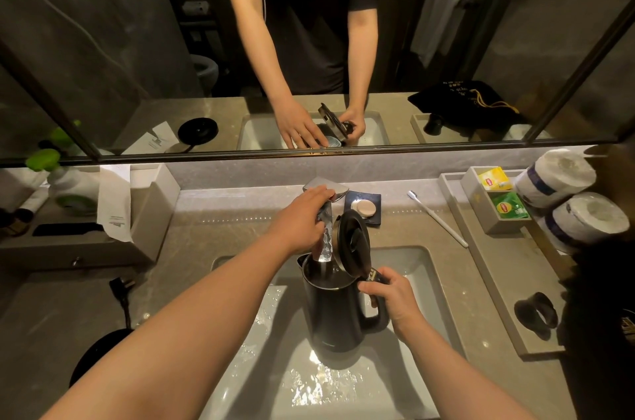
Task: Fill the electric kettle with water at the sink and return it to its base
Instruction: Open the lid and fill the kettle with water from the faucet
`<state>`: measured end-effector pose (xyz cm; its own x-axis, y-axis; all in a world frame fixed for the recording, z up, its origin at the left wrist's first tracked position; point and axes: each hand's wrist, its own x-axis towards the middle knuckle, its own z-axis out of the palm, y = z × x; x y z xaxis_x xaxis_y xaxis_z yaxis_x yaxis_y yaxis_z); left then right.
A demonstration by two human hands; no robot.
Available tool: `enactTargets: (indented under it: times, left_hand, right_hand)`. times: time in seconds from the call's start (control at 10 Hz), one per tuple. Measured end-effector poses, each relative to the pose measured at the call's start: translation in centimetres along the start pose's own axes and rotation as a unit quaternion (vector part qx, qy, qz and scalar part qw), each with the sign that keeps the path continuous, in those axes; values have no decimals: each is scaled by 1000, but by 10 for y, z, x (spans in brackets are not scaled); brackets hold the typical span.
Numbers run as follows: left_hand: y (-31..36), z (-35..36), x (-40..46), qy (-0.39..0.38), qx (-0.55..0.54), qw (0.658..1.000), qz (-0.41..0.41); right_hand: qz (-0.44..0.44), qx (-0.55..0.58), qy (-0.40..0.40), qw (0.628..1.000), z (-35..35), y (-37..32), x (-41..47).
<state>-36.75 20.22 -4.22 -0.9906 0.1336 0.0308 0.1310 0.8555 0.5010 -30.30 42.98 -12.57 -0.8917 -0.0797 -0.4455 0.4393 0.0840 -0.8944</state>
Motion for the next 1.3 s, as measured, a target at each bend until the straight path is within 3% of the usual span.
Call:
enactTargets:
  times: [1.3]
  left_hand:
    - [-4, 2, -1, -11, -9, 1000, -1]
  right_hand:
    - [-9, 2, -7, 1000, -1, 8, -2]
